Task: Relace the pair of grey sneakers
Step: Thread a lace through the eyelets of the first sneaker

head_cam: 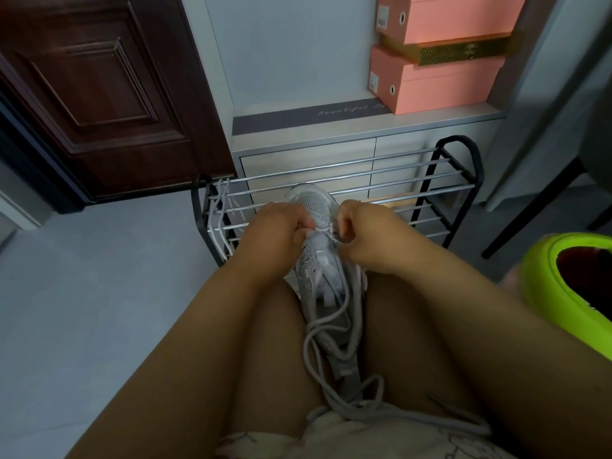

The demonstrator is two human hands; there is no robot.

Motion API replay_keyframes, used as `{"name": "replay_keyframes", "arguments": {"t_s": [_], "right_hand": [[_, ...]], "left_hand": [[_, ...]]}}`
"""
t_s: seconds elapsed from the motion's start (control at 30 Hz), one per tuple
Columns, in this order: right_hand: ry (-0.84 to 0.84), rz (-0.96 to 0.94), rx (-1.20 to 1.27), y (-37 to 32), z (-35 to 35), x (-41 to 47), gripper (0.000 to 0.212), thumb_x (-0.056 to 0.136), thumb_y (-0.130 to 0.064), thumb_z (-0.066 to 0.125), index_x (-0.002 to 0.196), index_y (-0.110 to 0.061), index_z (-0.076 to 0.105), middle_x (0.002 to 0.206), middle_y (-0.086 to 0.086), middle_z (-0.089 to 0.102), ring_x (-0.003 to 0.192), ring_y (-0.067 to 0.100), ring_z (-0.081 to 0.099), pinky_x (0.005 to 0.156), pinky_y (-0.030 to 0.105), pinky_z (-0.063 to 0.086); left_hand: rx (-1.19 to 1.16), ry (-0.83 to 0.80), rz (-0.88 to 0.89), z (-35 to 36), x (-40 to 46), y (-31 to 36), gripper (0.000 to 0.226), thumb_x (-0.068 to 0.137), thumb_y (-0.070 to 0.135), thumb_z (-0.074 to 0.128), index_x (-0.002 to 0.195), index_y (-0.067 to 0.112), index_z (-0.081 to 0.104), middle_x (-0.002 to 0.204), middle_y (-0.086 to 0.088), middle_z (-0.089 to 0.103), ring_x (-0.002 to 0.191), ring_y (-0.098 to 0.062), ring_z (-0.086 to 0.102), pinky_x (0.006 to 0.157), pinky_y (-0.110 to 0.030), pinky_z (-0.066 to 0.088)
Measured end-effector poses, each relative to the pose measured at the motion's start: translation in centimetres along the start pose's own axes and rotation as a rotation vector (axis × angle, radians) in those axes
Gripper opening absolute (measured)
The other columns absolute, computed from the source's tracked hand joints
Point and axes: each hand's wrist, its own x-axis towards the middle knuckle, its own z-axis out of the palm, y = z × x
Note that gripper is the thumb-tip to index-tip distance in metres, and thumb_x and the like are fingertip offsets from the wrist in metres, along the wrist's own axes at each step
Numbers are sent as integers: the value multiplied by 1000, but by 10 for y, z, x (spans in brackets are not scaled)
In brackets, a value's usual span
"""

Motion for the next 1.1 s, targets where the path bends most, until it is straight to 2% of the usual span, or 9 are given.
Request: {"name": "replay_keyframes", "arguments": {"t_s": [0.17, 0.3, 0.4, 0.5, 0.63, 0.7, 0.77, 0.93, 1.1], "right_hand": [[-103, -79, 150, 12, -9, -7, 27, 75, 4, 59, 81, -23, 56, 74, -6, 53, 62, 0, 45, 52, 9, 34], [-160, -188, -98, 10, -6, -4, 30, 84, -5, 55, 100, -26, 69, 85, -11, 46, 75, 1, 43, 68, 16, 24], [-191, -245, -229, 9, -3, -1, 22, 82, -12, 57, 97, -23, 69, 100, -1, 52, 90, 15, 54, 66, 19, 29], [-199, -282, -279, 7, -1, 2, 16, 81, -16, 58, 94, -19, 67, 100, 2, 54, 88, 18, 56, 68, 23, 34], [-227, -264, -25, 15, -8, 0, 22, 80, -4, 58, 93, -16, 71, 86, -5, 53, 71, -1, 48, 65, 7, 32], [-210, -215, 147, 22, -10, -4, 25, 81, 0, 59, 93, -17, 72, 85, 2, 59, 71, 3, 51, 65, 10, 37], [-155, -186, 203, 26, -7, -6, 22, 81, 2, 60, 89, -15, 71, 85, 10, 63, 71, 14, 54, 65, 18, 40], [-82, -150, 269, 26, 1, -5, 13, 77, 3, 60, 82, -9, 62, 79, 10, 62, 64, 11, 51, 60, 18, 41], [-85, -369, -22, 20, -1, -8, 19, 80, -5, 58, 91, -14, 71, 90, -1, 56, 77, -1, 41, 70, 10, 34]], "left_hand": [[11, -18, -9, 3, 0, 3, 18, 86, 7, 59, 100, 16, 67, 95, -3, 64, 92, -21, 59, 83, -33, 48], [-2, -13, -5, 3, -1, 5, 20, 85, 5, 57, 100, 15, 66, 94, -3, 63, 93, -22, 58, 83, -36, 48], [-32, 11, 4, 2, -1, 7, 16, 86, 5, 58, 95, 15, 67, 89, 0, 62, 87, -19, 58, 77, -31, 47], [-109, 31, -11, 2, -3, 9, 13, 85, 4, 60, 90, 14, 67, 83, 3, 62, 79, -14, 58, 70, -26, 45], [-221, 12, -58, -3, -6, 10, 13, 87, 3, 60, 90, 14, 66, 79, 11, 57, 70, 0, 53, 62, -11, 41], [-251, -9, -55, -6, -8, 11, 15, 87, 0, 59, 92, 13, 64, 79, 12, 55, 69, 2, 52, 62, -6, 39], [-196, -34, -39, -8, -8, 13, 18, 86, -2, 58, 97, 10, 64, 79, 11, 54, 69, 0, 50, 64, -11, 39], [-18, -71, -18, -13, -6, 19, 15, 83, 9, 57, 96, 11, 64, 78, 4, 58, 76, -16, 54, 71, -26, 45], [54, -131, 44, -14, -2, 23, 13, 85, 21, 64, 74, 16, 60, 65, 8, 51, 66, -14, 51, 65, -28, 42]]}}
